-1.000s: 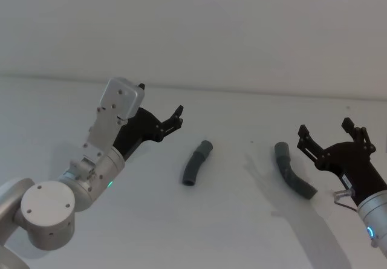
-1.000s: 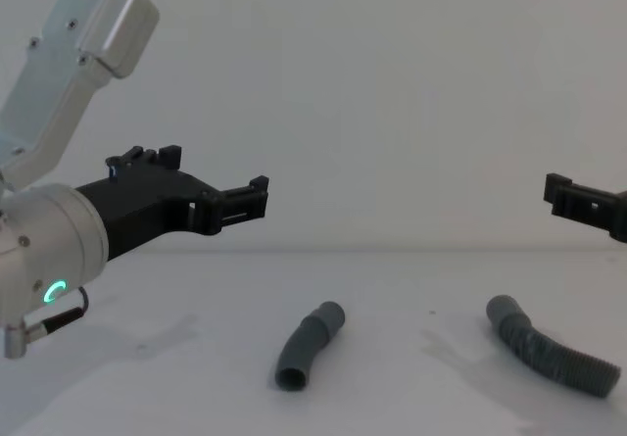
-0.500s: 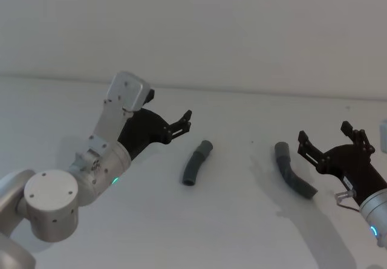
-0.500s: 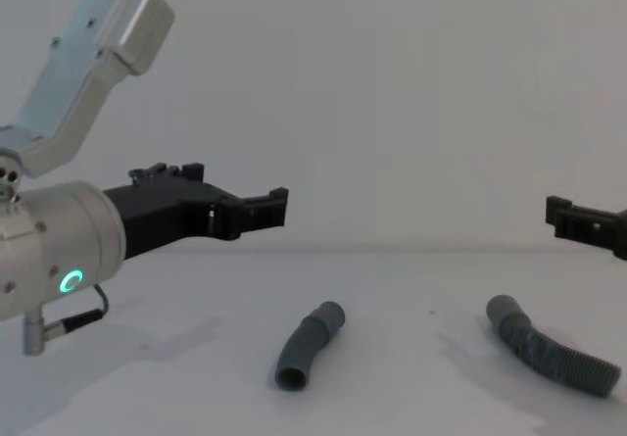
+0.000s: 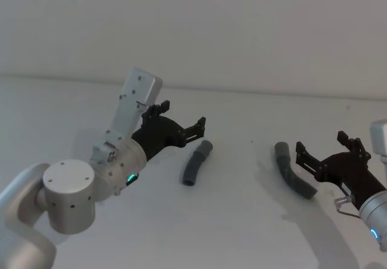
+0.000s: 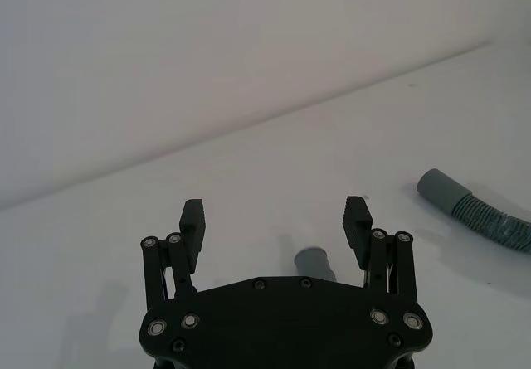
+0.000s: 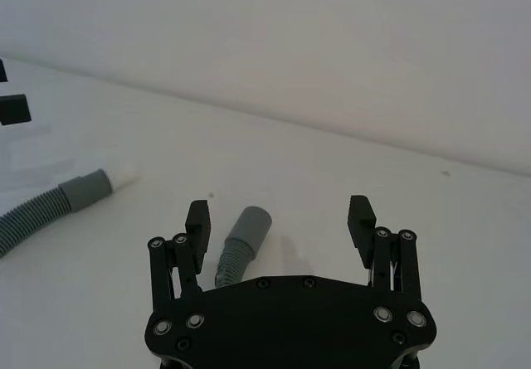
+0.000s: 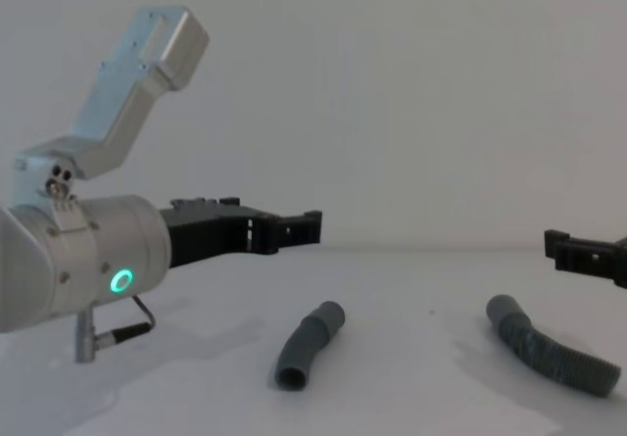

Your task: Use both hands to pick up one end of the pipe from the table, align the ends, and insert them.

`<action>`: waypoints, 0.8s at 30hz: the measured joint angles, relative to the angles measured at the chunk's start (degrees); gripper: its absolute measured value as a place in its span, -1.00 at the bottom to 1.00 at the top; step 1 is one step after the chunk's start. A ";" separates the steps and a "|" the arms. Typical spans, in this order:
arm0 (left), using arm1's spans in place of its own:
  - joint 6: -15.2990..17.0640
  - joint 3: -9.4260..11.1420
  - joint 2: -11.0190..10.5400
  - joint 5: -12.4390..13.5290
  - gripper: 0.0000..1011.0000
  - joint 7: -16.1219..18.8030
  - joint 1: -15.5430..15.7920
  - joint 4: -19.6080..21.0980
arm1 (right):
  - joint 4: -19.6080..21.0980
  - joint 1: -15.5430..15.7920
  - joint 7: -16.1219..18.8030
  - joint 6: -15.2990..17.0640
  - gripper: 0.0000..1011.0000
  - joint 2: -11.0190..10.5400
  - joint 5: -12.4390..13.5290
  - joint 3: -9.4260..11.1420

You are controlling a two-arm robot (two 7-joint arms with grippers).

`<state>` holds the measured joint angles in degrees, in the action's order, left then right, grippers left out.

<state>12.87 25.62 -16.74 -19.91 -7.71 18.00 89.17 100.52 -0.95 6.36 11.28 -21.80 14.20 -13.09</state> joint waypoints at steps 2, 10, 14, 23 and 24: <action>0.73 0.01 0.84 -0.41 0.98 -0.01 0.37 -0.93 | 0.01 -0.07 0.02 0.48 0.98 0.00 -0.09 -0.04; 2.98 0.42 3.18 -1.03 0.98 0.08 1.45 -3.58 | 0.00 -0.56 0.44 2.82 0.98 0.02 -0.74 -0.48; 4.51 0.76 3.98 -1.06 0.98 0.16 1.89 -4.40 | -0.07 -0.80 0.72 3.82 0.98 0.07 -1.05 -0.74; 8.55 1.67 4.26 -0.58 0.98 0.13 2.65 -4.61 | -0.99 -1.72 1.31 6.16 0.98 0.39 -1.87 -1.69; 8.55 1.67 4.26 -0.58 0.98 0.13 2.65 -4.61 | -1.10 -1.81 1.35 6.35 0.98 0.43 -1.95 -1.77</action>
<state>21.42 27.29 -12.48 -20.49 -7.58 20.65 84.55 99.42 -2.76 7.71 17.63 -21.38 12.26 -14.86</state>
